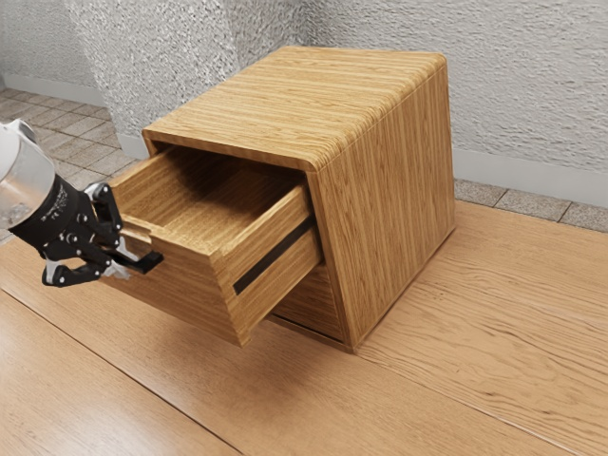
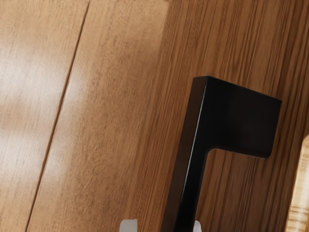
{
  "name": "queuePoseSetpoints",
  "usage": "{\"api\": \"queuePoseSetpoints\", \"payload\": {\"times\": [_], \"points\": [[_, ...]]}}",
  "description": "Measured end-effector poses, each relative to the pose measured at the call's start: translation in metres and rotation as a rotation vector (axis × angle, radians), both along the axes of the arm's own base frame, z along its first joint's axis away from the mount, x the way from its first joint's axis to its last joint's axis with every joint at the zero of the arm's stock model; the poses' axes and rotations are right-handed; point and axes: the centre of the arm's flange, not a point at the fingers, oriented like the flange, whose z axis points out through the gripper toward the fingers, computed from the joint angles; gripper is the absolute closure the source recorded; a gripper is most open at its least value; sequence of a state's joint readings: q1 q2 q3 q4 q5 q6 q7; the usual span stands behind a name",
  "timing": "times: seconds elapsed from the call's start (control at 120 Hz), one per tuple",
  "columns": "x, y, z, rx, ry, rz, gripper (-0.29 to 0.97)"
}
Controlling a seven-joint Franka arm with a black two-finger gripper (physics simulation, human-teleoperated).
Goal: Pull the drawer handle with one arm to open the drawer
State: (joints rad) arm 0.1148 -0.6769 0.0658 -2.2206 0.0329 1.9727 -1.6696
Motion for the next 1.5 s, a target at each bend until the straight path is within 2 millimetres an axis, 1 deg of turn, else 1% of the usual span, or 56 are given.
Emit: {"api": "queuePoseSetpoints", "payload": {"times": [0.15, 0.317, 0.508, 0.708, 0.908, 1.083, 1.35, 1.433, 1.5], "points": [[-0.014, -0.001, 0.001, 0.002, -0.005, 0.009, 0.77], [-0.026, -0.002, -0.004, 0.000, 0.001, 0.015, 0.78], [-0.048, -0.014, 0.003, 0.027, -0.023, 0.020, 0.76], [-0.066, -0.015, 0.001, 0.030, -0.026, 0.036, 0.78], [-0.076, -0.015, 0.003, 0.029, -0.028, 0.046, 0.77], [-0.080, -0.018, 0.005, 0.033, -0.027, 0.045, 0.77], [-0.084, -0.028, 0.013, 0.053, -0.050, 0.034, 0.58], [-0.085, -0.035, 0.017, 0.074, -0.060, 0.032, 0.52], [-0.085, -0.045, 0.021, 0.092, -0.067, 0.025, 0.49]]}}
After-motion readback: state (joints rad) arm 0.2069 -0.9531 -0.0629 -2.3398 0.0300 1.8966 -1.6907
